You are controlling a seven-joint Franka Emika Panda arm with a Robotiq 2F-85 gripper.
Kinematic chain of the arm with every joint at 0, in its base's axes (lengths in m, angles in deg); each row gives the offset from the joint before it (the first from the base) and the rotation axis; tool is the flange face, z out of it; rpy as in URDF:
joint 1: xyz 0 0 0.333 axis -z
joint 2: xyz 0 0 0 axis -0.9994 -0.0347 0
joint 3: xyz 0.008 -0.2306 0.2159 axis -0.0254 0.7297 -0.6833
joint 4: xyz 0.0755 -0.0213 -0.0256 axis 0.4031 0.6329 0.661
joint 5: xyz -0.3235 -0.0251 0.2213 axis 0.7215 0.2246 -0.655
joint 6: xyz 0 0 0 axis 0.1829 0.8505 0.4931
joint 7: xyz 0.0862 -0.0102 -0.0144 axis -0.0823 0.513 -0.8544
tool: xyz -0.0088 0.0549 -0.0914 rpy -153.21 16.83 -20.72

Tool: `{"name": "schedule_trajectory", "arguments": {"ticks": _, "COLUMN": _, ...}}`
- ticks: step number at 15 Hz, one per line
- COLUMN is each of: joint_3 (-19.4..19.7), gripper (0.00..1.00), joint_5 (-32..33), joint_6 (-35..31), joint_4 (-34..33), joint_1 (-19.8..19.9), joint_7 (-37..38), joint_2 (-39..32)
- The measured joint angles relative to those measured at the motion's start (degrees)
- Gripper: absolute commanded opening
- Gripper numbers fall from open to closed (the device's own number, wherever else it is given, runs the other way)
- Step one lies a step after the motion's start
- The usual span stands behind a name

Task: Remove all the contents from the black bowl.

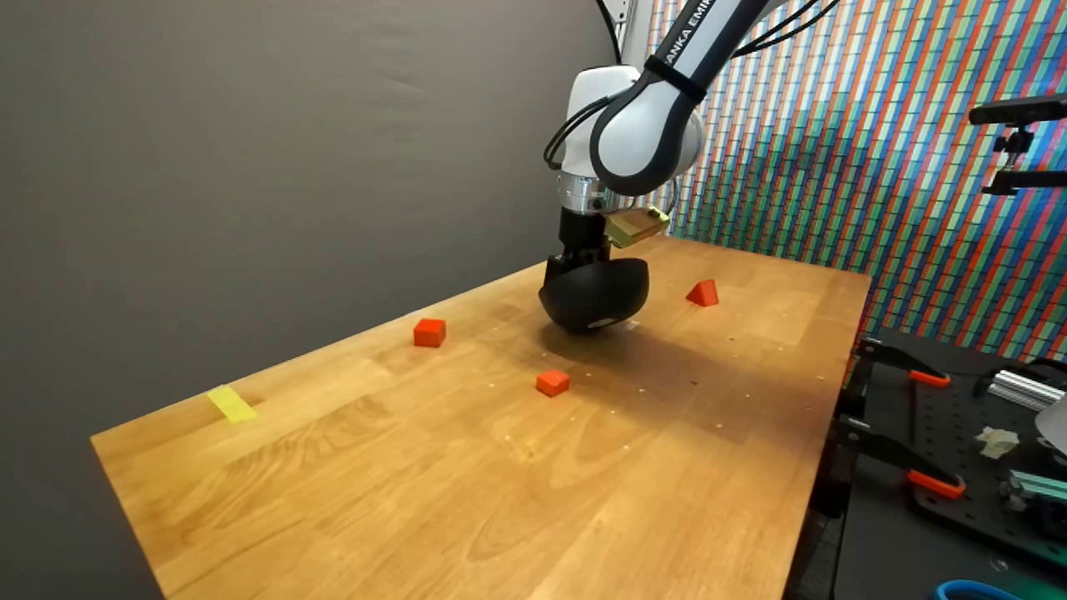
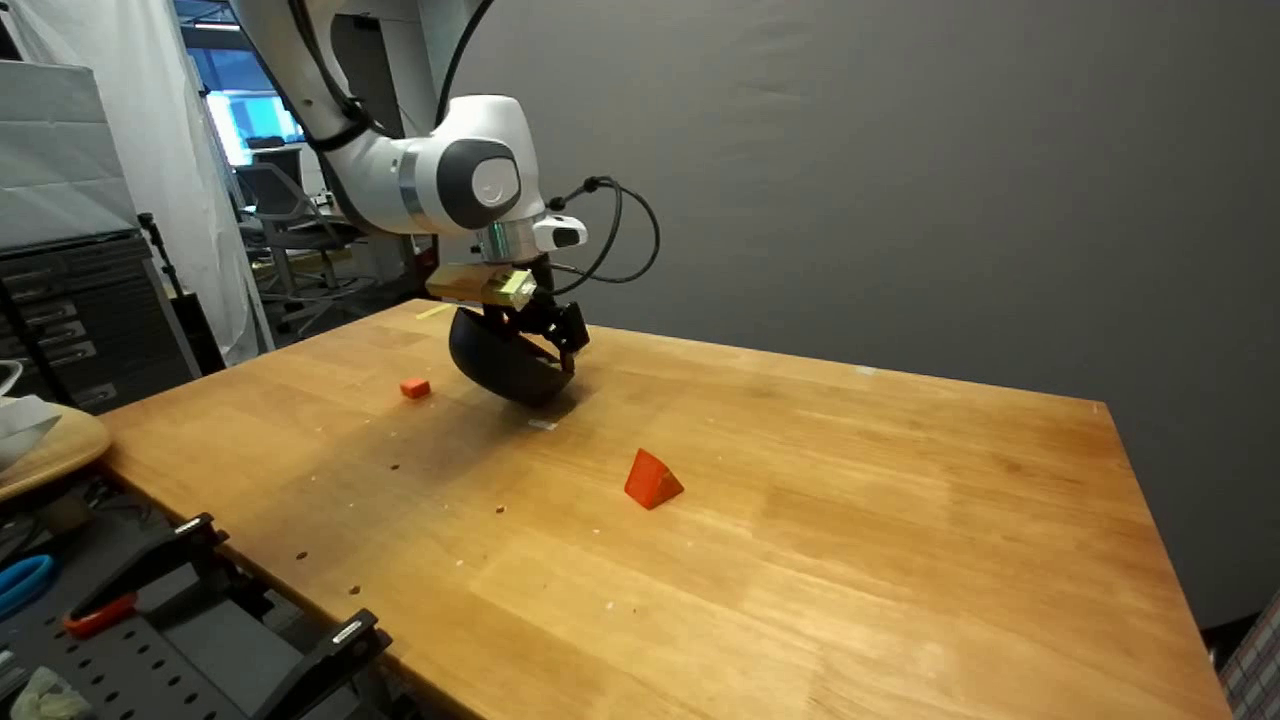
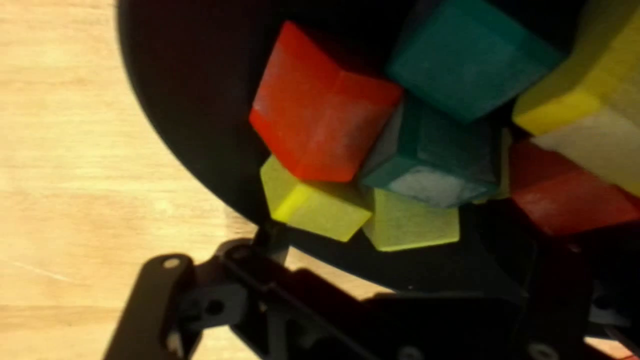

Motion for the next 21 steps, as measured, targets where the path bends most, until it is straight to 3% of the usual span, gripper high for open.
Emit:
{"name": "schedule_trajectory", "arguments": {"ticks": 4, "joint_3": 5.1, "gripper": 1.0, "joint_5": 3.4, "joint_6": -8.7, "joint_4": 9.1, "joint_1": -5.4, "joint_7": 7.3, "joint_2": 6.0}}
{"name": "schedule_trajectory", "arguments": {"ticks": 8, "joint_3": 9.8, "gripper": 1.0, "joint_5": 6.5, "joint_6": -11.5, "joint_4": 15.5, "joint_1": -9.7, "joint_7": 11.1, "joint_2": 11.2}}
{"name": "schedule_trajectory", "arguments": {"ticks": 16, "joint_3": 8.7, "gripper": 1.0, "joint_5": 6.5, "joint_6": -10.7, "joint_4": 18.9, "joint_1": -9.5, "joint_7": 10.2, "joint_2": 14.6}}
{"name": "schedule_trajectory", "arguments": {"ticks": 21, "joint_3": 3.2, "gripper": 1.0, "joint_5": 5.3, "joint_6": 0.4, "joint_4": 18.5, "joint_1": -8.0, "joint_7": 9.5, "joint_2": 17.7}}
